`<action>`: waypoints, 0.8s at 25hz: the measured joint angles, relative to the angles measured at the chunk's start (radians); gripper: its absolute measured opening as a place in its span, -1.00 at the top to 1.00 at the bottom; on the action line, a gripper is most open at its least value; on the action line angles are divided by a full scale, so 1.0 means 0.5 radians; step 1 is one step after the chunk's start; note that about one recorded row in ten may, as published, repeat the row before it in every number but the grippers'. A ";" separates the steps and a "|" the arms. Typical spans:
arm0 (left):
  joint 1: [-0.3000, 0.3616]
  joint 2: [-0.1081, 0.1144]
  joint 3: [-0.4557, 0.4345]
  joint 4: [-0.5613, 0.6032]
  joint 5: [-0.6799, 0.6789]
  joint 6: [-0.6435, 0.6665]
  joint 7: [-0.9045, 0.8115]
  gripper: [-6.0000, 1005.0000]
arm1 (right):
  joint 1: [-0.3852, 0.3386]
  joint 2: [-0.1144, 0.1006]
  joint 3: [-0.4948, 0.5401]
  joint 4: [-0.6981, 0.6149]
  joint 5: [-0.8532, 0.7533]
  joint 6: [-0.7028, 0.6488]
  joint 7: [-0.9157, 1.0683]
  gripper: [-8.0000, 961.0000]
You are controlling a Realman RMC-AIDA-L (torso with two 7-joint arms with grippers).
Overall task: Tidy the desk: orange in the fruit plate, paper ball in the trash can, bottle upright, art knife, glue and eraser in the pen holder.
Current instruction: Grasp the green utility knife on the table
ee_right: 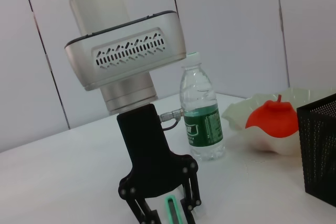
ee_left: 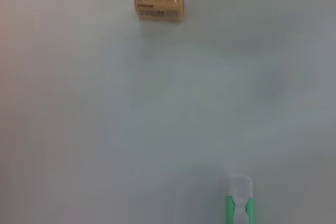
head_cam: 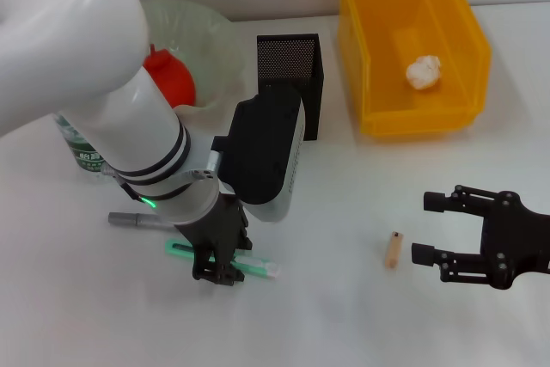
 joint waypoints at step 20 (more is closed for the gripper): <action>-0.005 0.000 0.009 -0.028 0.005 -0.012 0.009 0.46 | 0.002 0.000 -0.006 0.000 0.000 0.000 0.000 -0.64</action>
